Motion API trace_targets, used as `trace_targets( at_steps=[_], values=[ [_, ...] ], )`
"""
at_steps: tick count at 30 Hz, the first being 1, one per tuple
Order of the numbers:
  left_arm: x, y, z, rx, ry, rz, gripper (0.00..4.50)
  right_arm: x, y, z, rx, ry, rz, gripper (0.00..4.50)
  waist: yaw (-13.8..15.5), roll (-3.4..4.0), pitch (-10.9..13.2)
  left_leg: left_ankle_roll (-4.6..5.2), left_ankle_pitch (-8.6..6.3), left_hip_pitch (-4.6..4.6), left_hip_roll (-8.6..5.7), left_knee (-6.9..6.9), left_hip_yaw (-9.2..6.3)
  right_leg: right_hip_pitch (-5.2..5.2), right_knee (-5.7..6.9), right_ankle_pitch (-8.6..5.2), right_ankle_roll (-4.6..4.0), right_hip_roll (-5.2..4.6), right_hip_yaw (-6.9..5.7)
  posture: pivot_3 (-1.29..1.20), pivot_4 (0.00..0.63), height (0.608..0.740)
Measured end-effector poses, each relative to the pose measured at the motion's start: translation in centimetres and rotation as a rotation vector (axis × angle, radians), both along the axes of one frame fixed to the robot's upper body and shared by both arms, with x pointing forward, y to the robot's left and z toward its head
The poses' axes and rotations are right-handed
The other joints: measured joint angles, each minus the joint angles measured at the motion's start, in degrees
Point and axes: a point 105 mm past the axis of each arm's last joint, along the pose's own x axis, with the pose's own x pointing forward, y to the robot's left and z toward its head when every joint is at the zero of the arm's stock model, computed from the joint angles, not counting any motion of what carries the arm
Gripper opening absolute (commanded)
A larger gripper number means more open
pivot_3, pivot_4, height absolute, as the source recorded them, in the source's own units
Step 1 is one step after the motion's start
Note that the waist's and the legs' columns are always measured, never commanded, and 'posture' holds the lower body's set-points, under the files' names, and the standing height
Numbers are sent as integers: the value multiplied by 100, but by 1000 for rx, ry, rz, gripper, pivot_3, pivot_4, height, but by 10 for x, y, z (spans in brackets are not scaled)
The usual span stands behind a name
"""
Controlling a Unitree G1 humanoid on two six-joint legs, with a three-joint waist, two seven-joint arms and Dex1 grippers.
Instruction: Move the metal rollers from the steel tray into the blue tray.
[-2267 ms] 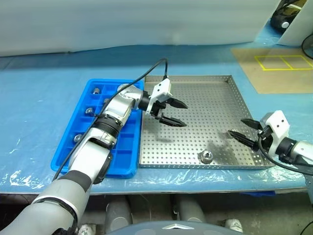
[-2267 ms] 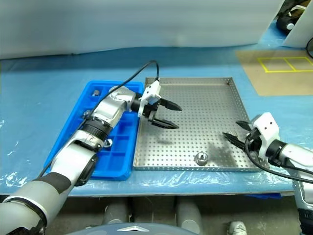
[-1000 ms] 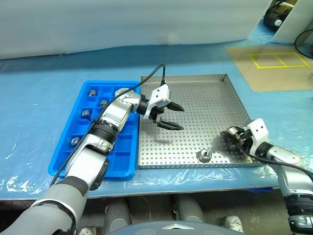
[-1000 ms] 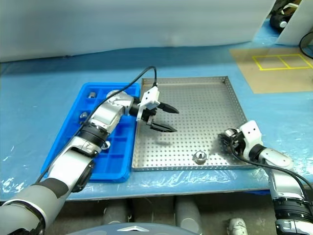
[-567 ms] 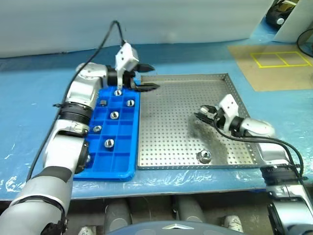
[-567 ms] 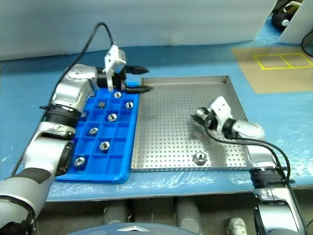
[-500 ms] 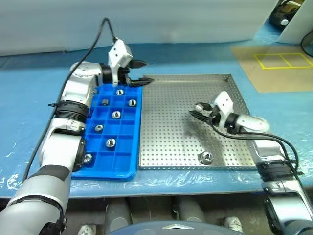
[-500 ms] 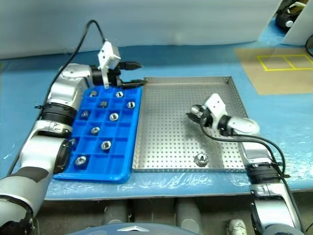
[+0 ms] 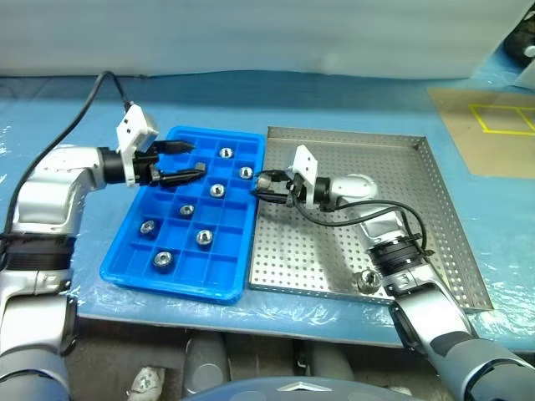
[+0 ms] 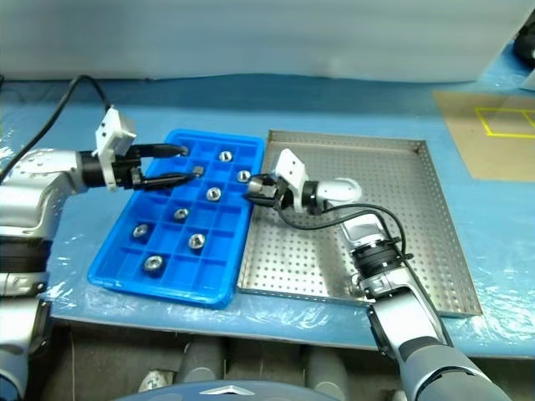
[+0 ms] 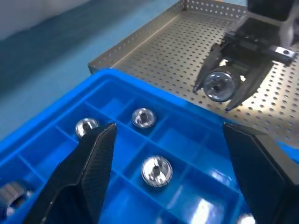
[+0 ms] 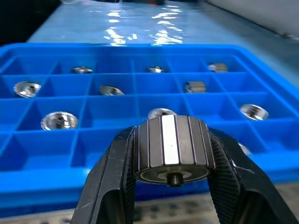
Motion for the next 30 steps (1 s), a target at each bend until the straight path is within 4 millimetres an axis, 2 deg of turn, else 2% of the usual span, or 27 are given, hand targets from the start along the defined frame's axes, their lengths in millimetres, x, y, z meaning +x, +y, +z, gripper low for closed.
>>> trace_targets(
  at_steps=[3,6,24,30],
  values=[
    [-14,6,-7,-9,41,21,3834,0,6,1,1,-3,33,1676,83,0,0,-11,7,-7,-1,2,-14,3,5,-1,0,-3,-13,209,150,740],
    [-20,7,-9,-19,57,33,3834,-1,10,-2,-1,2,55,1676,148,0,0,-25,15,-6,-1,2,-29,4,10,-1,0,-3,-17,226,150,740],
    [-25,-5,-8,-28,47,35,3834,-5,19,-22,-42,58,101,1676,162,0,0,-67,42,-13,0,6,-98,1,66,-15,-24,6,-20,206,150,740],
    [-24,-8,-12,-23,59,27,3834,-4,21,-23,-42,57,86,3726,160,0,0,-70,43,-13,0,10,-102,2,72,-16,-25,6,-21,187,150,740]
  ],
)
